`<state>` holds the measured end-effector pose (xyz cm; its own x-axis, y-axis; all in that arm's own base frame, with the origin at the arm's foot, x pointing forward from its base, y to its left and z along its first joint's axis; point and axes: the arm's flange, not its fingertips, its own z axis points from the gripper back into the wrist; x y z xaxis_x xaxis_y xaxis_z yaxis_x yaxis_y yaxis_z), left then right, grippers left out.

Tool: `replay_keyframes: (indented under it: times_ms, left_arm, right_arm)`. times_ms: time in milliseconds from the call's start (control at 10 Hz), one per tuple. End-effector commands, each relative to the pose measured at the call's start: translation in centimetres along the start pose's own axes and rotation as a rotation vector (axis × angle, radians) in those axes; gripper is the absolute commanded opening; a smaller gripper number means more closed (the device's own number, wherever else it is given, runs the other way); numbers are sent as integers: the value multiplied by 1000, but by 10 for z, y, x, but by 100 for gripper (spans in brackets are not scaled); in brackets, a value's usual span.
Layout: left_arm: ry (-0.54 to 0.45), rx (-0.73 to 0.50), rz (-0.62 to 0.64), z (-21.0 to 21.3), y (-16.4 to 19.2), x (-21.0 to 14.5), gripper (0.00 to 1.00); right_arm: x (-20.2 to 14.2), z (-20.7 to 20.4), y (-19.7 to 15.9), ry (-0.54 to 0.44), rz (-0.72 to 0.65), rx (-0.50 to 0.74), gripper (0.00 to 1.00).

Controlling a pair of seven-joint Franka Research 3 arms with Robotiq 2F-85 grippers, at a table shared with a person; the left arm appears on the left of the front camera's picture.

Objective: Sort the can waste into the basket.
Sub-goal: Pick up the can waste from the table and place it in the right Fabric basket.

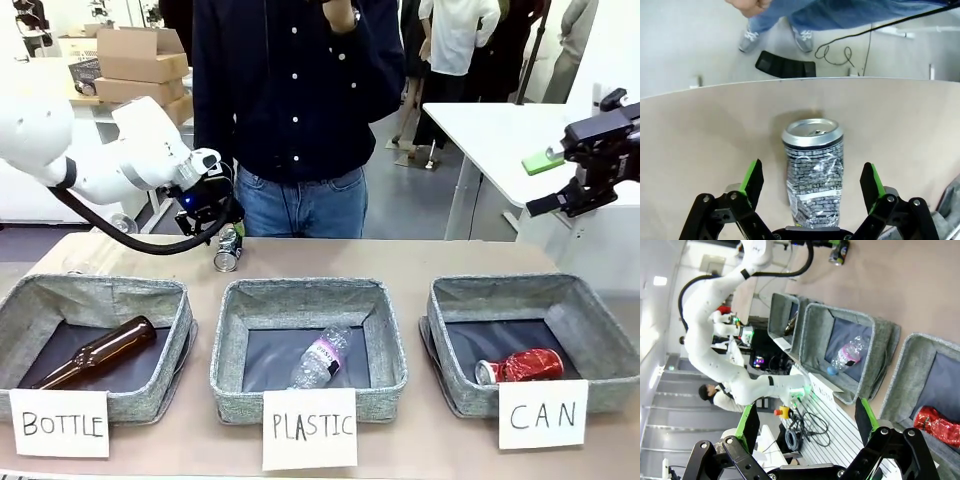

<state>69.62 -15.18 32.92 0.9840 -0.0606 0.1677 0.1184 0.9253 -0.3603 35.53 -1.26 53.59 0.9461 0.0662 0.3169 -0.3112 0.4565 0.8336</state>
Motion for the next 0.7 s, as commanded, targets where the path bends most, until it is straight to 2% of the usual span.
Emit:
replay_keyframes:
  times_ms: [0, 100, 200, 300, 400, 600]
  left_arm:
    - [25, 4, 29, -1, 2, 4, 100]
    - [40, 32, 36, -8, 3, 2, 100]
    - [34, 46, 40, -12, 3, 0, 59]
    - [37, 47, 38, -13, 2, -2, 42]
    - [38, 37, 28, -12, 1, -3, 1]
    - [36, 42, 22, -11, 1, -3, 0]
  right_arm:
    - [0, 3, -1, 7, 30, 1, 100]
    - [0, 3, -1, 7, 30, 1, 100]
    - [0, 3, -1, 7, 30, 1, 100]
    - [0, 3, -1, 7, 30, 1, 100]
    - [0, 3, -1, 7, 30, 1, 100]
    - [0, 3, -1, 7, 30, 1, 100]
